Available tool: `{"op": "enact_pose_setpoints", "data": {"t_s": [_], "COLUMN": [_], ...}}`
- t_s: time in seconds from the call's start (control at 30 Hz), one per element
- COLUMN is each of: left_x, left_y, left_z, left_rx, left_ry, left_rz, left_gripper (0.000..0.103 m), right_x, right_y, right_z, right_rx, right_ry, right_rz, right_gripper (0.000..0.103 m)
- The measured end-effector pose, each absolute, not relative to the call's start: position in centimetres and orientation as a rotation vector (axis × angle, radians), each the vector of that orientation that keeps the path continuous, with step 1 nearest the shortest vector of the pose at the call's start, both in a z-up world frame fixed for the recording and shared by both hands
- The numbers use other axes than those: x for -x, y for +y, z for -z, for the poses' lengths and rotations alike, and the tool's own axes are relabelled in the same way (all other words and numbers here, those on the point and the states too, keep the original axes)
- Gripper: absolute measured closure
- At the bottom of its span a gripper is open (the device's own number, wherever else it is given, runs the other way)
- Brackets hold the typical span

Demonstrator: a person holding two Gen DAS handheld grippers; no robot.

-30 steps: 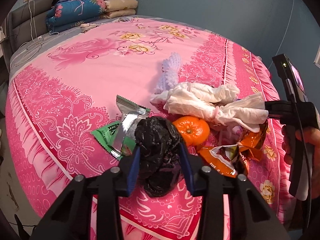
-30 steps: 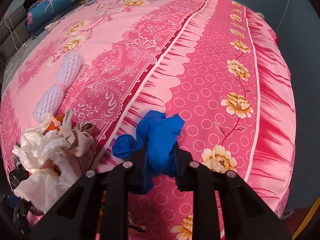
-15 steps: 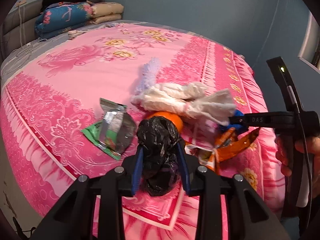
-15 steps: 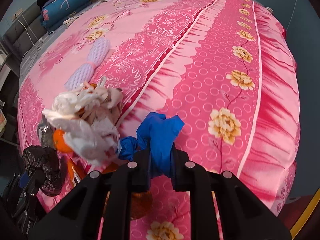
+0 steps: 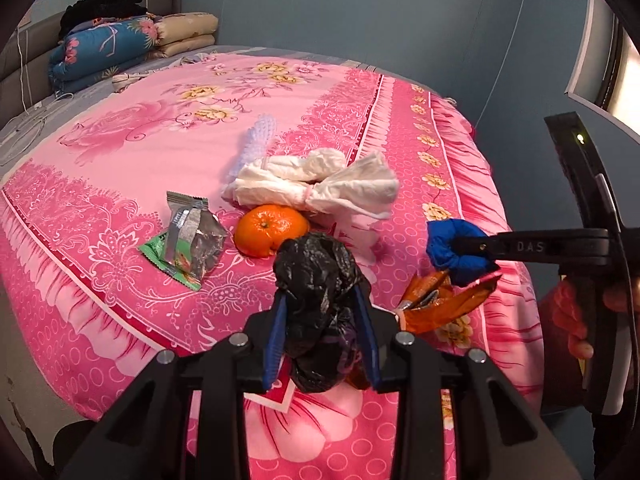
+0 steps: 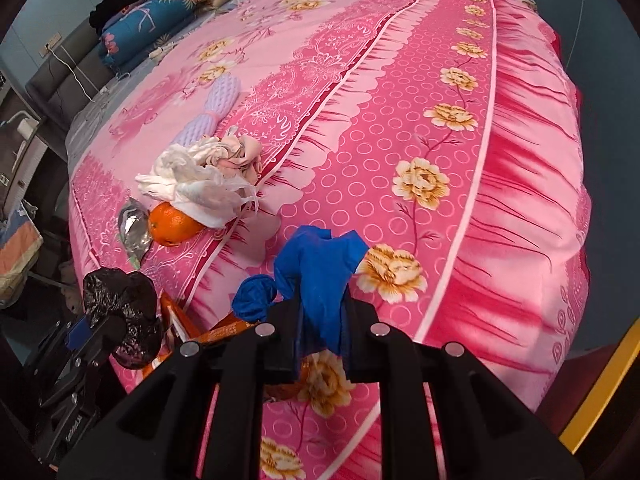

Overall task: Collect trash
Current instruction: 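Carry the black bag and blue glove to the bin and release both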

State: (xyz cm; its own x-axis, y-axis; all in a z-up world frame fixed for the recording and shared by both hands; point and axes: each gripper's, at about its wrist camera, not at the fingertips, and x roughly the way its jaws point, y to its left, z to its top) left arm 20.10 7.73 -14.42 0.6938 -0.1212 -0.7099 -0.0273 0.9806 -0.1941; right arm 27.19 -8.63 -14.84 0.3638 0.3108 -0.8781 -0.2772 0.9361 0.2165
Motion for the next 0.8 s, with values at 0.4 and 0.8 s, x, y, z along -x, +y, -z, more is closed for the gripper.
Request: {"op": "enact_pose_setpoints", "data": {"t_s": [0.4, 0.8], "left_x": [-17.3, -14.6], "left_y": [8.5, 7.4], "left_z": [8.9, 3.0], "left_rx": [0.206, 0.183], "left_ry": [0.675, 0.549], "left_rz": [0.024, 0.037], "left_gripper": [0.073, 0.072], "right_x": [-23.8, -19.4], "right_y": [-12.5, -16.3], "right_z": [8.0, 0.0], "right_rx": [-0.089, -0.139], "right_ry": [0.984, 0.784], "right_rz": [-0.417, -0.452], "right_gripper": [0.089, 0.089]}}
